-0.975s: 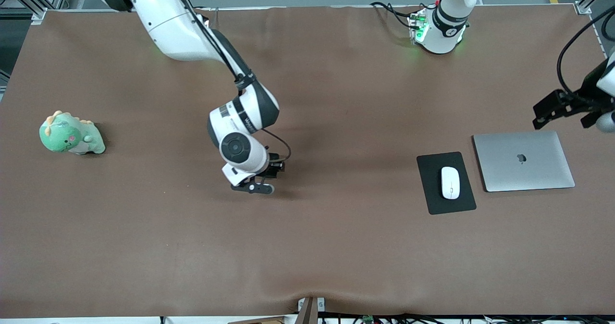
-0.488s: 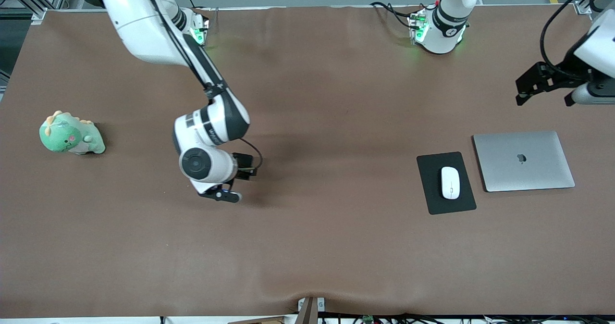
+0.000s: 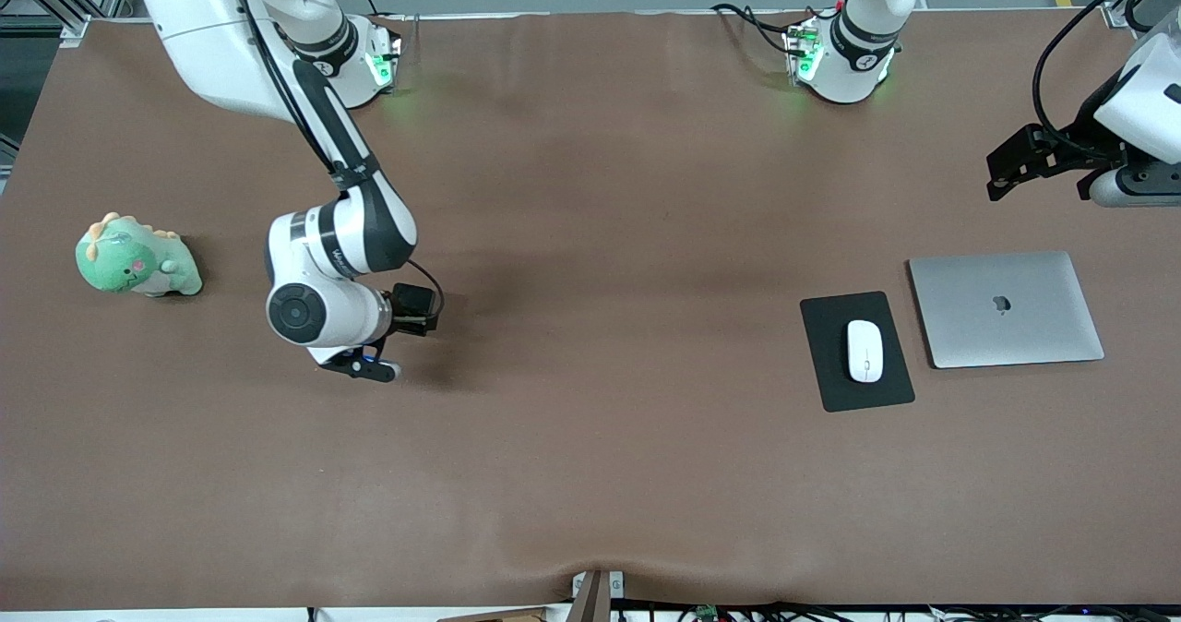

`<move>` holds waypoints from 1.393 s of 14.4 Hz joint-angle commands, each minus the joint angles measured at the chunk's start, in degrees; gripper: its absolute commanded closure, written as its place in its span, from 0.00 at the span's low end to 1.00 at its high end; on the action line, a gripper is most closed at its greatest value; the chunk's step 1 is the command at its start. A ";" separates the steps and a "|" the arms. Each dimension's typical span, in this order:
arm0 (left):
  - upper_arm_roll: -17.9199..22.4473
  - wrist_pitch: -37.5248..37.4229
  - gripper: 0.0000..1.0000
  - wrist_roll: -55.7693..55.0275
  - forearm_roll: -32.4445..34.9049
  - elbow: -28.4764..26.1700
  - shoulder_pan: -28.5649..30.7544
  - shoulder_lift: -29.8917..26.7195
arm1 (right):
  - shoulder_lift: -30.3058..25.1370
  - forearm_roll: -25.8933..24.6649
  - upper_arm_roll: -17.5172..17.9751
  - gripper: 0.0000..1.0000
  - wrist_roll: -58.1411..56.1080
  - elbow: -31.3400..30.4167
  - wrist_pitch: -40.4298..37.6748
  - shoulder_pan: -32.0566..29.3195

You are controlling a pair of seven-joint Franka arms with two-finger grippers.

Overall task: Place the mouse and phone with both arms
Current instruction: 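Lift the black phone with the right gripper while the left gripper withdraws, then lower the phone beside the green plush and open the right gripper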

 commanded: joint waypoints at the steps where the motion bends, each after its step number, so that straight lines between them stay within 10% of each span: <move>1: 0.20 -0.03 0.00 0.15 -1.28 -1.06 1.13 -0.59 | -5.80 -1.51 0.87 1.00 -5.24 -6.98 1.72 -4.47; 20: 0.20 -1.79 0.00 -0.38 -2.07 -0.27 1.93 -1.02 | -11.79 -2.31 -4.14 1.00 -36.74 -27.82 17.63 -22.42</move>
